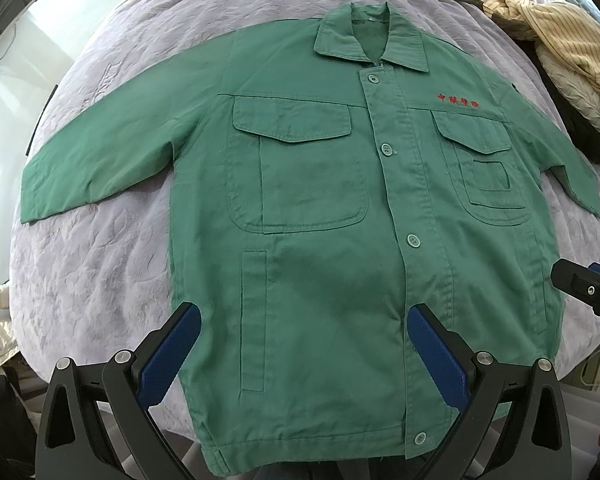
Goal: Fold large clothes
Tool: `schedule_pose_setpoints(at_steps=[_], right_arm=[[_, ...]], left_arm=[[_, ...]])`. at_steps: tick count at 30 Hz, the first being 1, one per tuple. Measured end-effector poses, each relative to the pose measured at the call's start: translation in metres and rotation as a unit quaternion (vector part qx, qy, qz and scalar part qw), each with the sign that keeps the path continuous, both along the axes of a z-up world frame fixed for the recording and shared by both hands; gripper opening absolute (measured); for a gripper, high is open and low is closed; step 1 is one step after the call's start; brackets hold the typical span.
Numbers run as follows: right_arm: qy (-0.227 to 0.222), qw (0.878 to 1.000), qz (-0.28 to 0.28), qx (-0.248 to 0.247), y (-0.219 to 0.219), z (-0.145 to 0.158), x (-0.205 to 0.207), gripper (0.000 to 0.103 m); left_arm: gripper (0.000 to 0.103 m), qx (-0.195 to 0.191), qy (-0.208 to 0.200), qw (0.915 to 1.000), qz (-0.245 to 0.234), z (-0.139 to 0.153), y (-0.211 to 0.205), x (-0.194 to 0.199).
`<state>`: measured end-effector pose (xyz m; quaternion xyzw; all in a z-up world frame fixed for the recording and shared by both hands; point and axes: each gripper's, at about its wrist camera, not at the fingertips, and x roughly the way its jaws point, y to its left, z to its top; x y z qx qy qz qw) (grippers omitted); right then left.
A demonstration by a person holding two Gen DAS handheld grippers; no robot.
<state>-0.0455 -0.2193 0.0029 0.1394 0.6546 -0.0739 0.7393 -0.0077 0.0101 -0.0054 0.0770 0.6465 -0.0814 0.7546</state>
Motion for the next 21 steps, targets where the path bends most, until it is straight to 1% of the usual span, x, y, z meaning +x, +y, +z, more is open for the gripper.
schedule_pose_setpoints(at_steps=[21], right_arm=[[0.001, 1.000, 0.001, -0.001, 0.0042, 0.0009, 0.0002, 0.103]], left_arm=[[0.103, 0.000, 0.000, 1.0000, 0.005, 0.0007, 0.0045, 0.0014]])
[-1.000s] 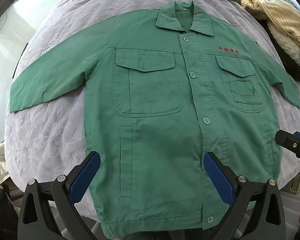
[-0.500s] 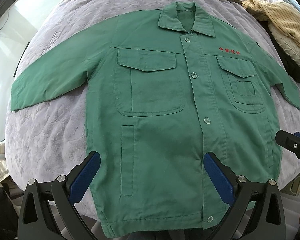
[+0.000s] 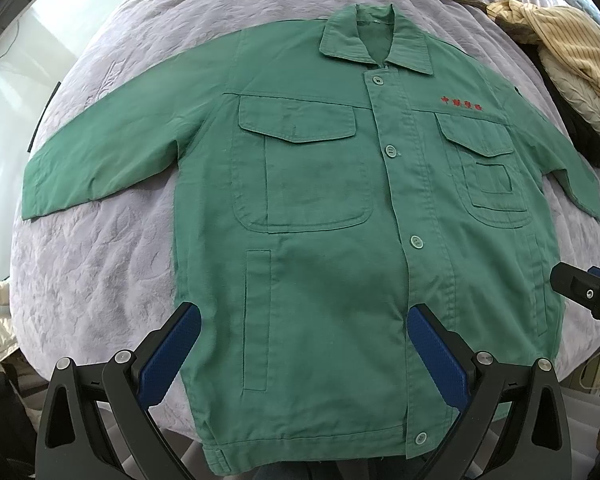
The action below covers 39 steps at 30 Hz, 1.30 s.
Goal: Fold large clothes
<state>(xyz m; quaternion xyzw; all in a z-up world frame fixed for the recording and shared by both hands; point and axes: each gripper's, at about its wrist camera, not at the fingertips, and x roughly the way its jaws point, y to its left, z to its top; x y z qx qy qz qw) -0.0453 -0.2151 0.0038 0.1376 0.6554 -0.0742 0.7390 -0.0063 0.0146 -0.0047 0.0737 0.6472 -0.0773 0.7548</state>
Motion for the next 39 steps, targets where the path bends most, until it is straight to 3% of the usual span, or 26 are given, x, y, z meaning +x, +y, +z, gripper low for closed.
schedule_pose_setpoints(at_steps=[39], right_arm=[[0.005, 1.000, 0.000, 0.001, 0.0048, -0.0036, 0.0001, 0.103]], left_arm=[[0.103, -0.001, 0.007, 1.0000, 0.002, -0.0049, -0.0002, -0.0009]])
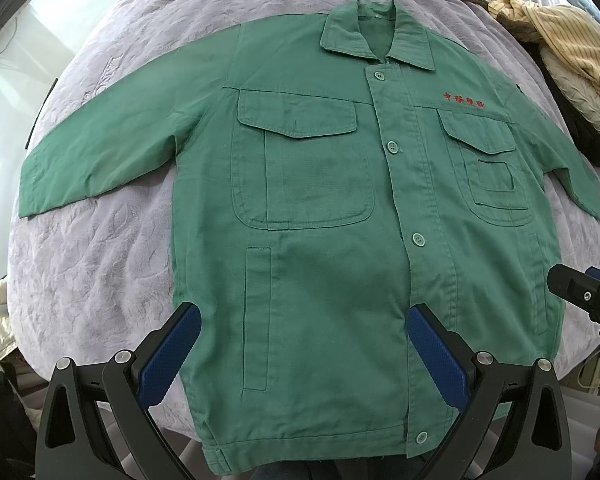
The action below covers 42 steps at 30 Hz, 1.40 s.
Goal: Fold large clothes
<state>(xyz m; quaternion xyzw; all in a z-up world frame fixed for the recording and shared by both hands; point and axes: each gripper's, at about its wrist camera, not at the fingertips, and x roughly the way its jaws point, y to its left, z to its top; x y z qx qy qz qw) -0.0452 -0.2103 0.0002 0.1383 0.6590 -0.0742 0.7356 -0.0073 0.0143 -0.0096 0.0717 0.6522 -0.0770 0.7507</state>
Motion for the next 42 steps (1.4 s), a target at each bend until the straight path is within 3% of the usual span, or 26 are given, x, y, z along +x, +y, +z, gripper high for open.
schedule_pose_setpoints(at_steps=[19, 26, 34, 42], right_arm=[[0.019, 1.000, 0.010, -0.005, 0.012, -0.008, 0.005, 0.103], [0.017, 0.999, 0.040, 0.000, 0.041, -0.007, 0.011, 0.103], [0.012, 0.995, 0.104, 0.006, 0.111, -0.021, 0.024, 0.103], [0.007, 0.987, 0.156, 0.029, 0.172, -0.057, 0.040, 0.103]], left_arm=[[0.103, -0.019, 0.005, 0.9998, 0.011, -0.006, 0.006, 0.005], [0.103, -0.052, 0.005, 0.9979, 0.038, -0.012, 0.029, 0.012], [0.103, -0.082, -0.026, 0.9895, 0.116, -0.025, 0.109, 0.042], [0.103, -0.115, -0.097, 0.9601, 0.236, -0.053, 0.241, 0.094]])
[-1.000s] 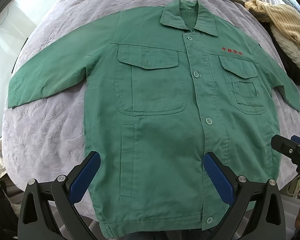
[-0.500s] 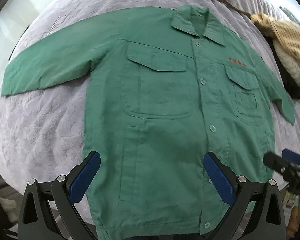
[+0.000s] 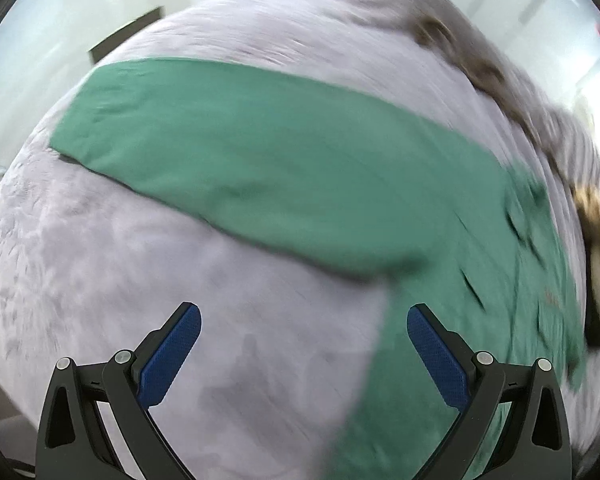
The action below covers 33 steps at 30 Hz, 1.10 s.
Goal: Fold large clothes
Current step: 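Grasp the sleeve cuff with the left tool and lift it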
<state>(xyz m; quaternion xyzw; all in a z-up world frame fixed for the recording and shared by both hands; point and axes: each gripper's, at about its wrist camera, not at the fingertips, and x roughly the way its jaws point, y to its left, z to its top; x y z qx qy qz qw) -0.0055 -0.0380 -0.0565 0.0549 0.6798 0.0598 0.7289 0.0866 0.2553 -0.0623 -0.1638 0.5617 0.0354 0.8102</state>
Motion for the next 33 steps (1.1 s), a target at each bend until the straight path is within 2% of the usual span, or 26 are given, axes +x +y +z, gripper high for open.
schedule_pose_setpoints(at_steps=[3, 8, 12, 15, 17, 19, 20, 21, 26, 27, 31, 33], right_arm=[[0.004, 1.000, 0.013, 0.015, 0.018, -0.014, 0.010, 0.103], [0.009, 0.998, 0.023, 0.057, 0.039, -0.027, 0.023, 0.103], [0.008, 0.997, 0.022, 0.076, 0.050, -0.036, 0.032, 0.103], [0.011, 0.996, 0.015, 0.085, 0.053, -0.039, 0.036, 0.103], [0.012, 0.996, 0.013, 0.086, 0.054, -0.040, 0.036, 0.103], [0.012, 0.996, 0.014, 0.085, 0.059, -0.041, 0.037, 0.103], [0.010, 0.996, 0.015, 0.085, 0.059, -0.040, 0.037, 0.103], [0.009, 0.996, 0.016, 0.085, 0.058, -0.039, 0.037, 0.103], [-0.004, 0.996, -0.001, 0.094, 0.039, -0.034, 0.033, 0.103], [-0.006, 0.995, -0.005, 0.095, 0.035, -0.034, 0.034, 0.103], [-0.022, 0.993, -0.034, 0.107, 0.012, -0.028, 0.031, 0.103], [-0.032, 0.992, -0.051, 0.110, -0.003, -0.024, 0.029, 0.103]], left_arm=[[0.103, -0.021, -0.021, 0.9985, 0.046, -0.017, 0.048, 0.018], [0.103, -0.067, -0.038, 0.9898, 0.120, -0.053, 0.113, 0.040], [0.103, -0.100, -0.060, 0.9825, 0.145, -0.066, 0.141, 0.053], [0.101, -0.104, -0.088, 0.9821, 0.131, -0.064, 0.140, 0.064], [0.077, -0.099, -0.104, 0.9837, 0.109, -0.058, 0.137, 0.067], [0.036, -0.110, -0.099, 0.9846, 0.094, -0.060, 0.134, 0.073], [0.026, -0.113, -0.096, 0.9846, 0.092, -0.061, 0.134, 0.073], [0.012, -0.112, -0.095, 0.9849, 0.091, -0.061, 0.134, 0.074], [0.011, -0.133, -0.138, 0.9787, 0.074, -0.037, 0.128, 0.070], [0.004, -0.139, -0.148, 0.9770, 0.065, -0.031, 0.120, 0.074], [0.003, -0.170, -0.192, 0.9666, -0.001, 0.007, 0.080, 0.082], [0.003, -0.189, -0.213, 0.9572, -0.052, 0.029, 0.045, 0.086]])
